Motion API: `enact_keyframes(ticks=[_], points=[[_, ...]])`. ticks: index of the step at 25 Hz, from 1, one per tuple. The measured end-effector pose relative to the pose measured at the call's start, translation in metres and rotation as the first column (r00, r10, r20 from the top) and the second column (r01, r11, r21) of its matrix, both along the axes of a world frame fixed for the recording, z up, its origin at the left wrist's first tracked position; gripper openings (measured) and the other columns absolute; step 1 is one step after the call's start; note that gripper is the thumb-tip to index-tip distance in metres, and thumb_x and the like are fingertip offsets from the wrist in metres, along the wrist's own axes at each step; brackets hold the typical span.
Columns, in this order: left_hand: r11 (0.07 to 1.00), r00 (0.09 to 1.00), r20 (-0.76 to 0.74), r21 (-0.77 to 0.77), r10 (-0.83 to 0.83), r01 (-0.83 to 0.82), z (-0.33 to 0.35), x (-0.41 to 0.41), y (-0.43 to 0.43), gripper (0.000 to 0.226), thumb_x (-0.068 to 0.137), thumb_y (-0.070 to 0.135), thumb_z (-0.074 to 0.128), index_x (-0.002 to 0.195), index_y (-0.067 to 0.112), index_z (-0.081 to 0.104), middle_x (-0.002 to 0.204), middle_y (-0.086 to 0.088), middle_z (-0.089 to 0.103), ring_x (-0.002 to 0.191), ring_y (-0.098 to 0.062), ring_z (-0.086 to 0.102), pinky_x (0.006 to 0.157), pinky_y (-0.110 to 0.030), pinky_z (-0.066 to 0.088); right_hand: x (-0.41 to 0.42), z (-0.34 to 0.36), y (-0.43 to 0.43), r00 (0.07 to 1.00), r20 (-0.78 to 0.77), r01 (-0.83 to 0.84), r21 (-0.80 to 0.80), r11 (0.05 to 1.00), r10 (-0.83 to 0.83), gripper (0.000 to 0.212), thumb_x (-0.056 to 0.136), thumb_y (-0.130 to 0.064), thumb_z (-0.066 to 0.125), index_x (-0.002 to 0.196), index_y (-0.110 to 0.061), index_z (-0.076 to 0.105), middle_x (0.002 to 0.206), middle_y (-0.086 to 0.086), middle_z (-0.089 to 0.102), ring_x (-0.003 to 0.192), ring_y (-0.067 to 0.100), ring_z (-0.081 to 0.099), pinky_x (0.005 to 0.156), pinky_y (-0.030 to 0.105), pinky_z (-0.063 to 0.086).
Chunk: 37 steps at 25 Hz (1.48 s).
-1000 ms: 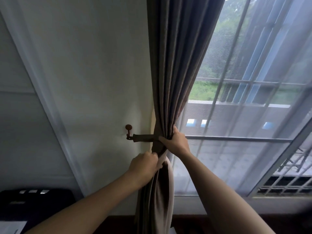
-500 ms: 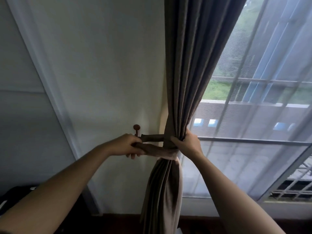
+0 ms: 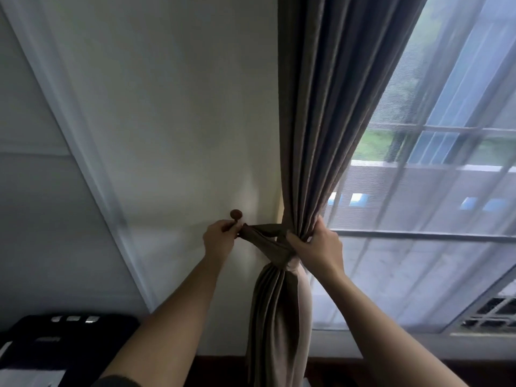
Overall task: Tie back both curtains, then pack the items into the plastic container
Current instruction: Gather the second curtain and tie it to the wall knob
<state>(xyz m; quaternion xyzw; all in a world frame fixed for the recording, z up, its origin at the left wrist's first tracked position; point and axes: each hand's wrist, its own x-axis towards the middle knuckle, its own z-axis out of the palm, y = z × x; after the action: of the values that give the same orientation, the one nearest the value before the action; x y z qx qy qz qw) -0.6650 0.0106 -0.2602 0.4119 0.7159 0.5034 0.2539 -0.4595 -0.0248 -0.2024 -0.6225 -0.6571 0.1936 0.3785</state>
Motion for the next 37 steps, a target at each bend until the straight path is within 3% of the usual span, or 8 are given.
enact_keyframes(ticks=[5, 15, 19, 22, 26, 29, 32, 37], points=[[0.984, 0.977, -0.117, -0.001, 0.176, -0.178, 0.000, 0.011, 0.004, 0.021, 0.084, 0.021, 0.067, 0.097, 0.005, 0.069, 0.098, -0.012, 0.071, 0.095, -0.028, 0.065, 0.079, -0.027, 0.045, -0.004, 0.000, 0.000, 1.000, 0.016, 0.022, 0.017, 1.000, -0.023, 0.041, 0.075, -0.043, 0.064, 0.108, -0.022, 0.052, 0.087, 0.009, 0.068, 0.085, 0.032, 0.061, 0.066, 0.034, 0.045], [0.989, 0.887, -0.450, -0.145, -0.101, 0.039, -0.024, -0.001, 0.007, 0.036, 0.095, 0.026, 0.051, 0.089, -0.003, 0.071, 0.084, -0.022, 0.070, 0.081, -0.035, 0.065, 0.066, -0.029, 0.036, -0.007, 0.000, 0.005, 0.999, 0.022, -0.045, 0.035, 0.998, 0.044, 0.046, 0.075, -0.042, 0.068, 0.113, -0.023, 0.051, 0.091, 0.006, 0.069, 0.087, 0.030, 0.062, 0.067, 0.033, 0.046], [0.993, 0.935, -0.333, -0.059, -0.120, 0.106, -0.032, 0.003, -0.014, 0.028, 0.095, 0.018, 0.049, 0.110, 0.001, 0.066, 0.098, -0.020, 0.069, 0.092, -0.032, 0.064, 0.076, -0.029, 0.043, 0.014, -0.024, 0.000, 0.962, -0.137, -0.239, -0.017, 0.971, 0.235, 0.073, 0.074, -0.046, 0.074, 0.133, -0.021, 0.040, 0.123, -0.005, 0.056, 0.107, 0.012, 0.058, 0.088, 0.029, 0.048], [0.977, 0.976, -0.105, -0.118, -0.188, 0.176, -0.050, 0.021, -0.043, 0.033, 0.090, 0.006, 0.050, 0.121, 0.006, 0.060, 0.121, -0.014, 0.063, 0.109, -0.025, 0.058, 0.085, -0.019, 0.039, 0.029, -0.075, -0.028, 0.990, 0.013, -0.143, -0.003, 0.990, 0.143, 0.056, 0.089, -0.027, 0.061, 0.137, -0.008, 0.038, 0.132, 0.007, 0.049, 0.116, 0.020, 0.055, 0.093, 0.032, 0.044], [0.792, 0.832, 0.060, -0.274, -0.552, 0.546, -0.051, 0.042, -0.045, 0.073, 0.078, 0.002, 0.059, 0.144, 0.017, 0.033, 0.143, -0.007, 0.044, 0.134, -0.020, 0.040, 0.099, -0.021, 0.035, 0.012, -0.104, -0.039, 0.971, 0.029, -0.227, -0.189, 0.955, 0.236, 0.054, 0.094, -0.003, 0.039, 0.145, -0.002, 0.023, 0.151, 0.015, 0.030, 0.140, 0.027, 0.030, 0.111, 0.027, 0.024], [0.765, 0.773, -0.079, -0.235, -0.630, 0.600, -0.056, 0.052, -0.052, 0.061, 0.075, 0.013, 0.061, 0.134, 0.019, 0.047, 0.122, -0.010, 0.063, 0.115, -0.023, 0.059, 0.087, -0.019, 0.044, 0.003, -0.109, -0.024, 0.963, -0.094, -0.268, -0.216, 0.939, 0.253, 0.059, 0.093, -0.008, 0.035, 0.149, -0.006, 0.015, 0.155, 0.008, 0.025, 0.144, 0.021, 0.022, 0.117, 0.030, 0.019], [0.845, 0.800, -0.272, -0.153, -0.535, 0.513, -0.073, 0.064, -0.073, 0.037, 0.077, 0.027, 0.062, 0.110, 0.012, 0.064, 0.100, -0.011, 0.072, 0.093, -0.025, 0.067, 0.076, -0.027, 0.049, 0.004, -0.116, -0.012, 0.946, -0.131, -0.319, -0.236, 0.918, 0.295, 0.053, 0.087, -0.025, 0.028, 0.137, -0.011, 0.041, 0.136, 0.010, 0.052, 0.127, 0.024, 0.047, 0.103, 0.033, 0.038], [0.956, 0.818, -0.526, 0.032, -0.234, 0.293, -0.100, 0.079, -0.101, 0.021, 0.073, 0.021, 0.074, 0.084, 0.005, 0.068, 0.074, -0.013, 0.069, 0.063, -0.027, 0.066, 0.062, -0.022, 0.040, -0.004, -0.118, 0.003, 0.886, -0.162, -0.464, -0.290, 0.837, 0.434, 0.034, 0.094, -0.002, 0.037, 0.121, -0.009, 0.056, 0.114, 0.004, 0.062, 0.105, 0.009, 0.051, 0.074, 0.010, 0.036]])
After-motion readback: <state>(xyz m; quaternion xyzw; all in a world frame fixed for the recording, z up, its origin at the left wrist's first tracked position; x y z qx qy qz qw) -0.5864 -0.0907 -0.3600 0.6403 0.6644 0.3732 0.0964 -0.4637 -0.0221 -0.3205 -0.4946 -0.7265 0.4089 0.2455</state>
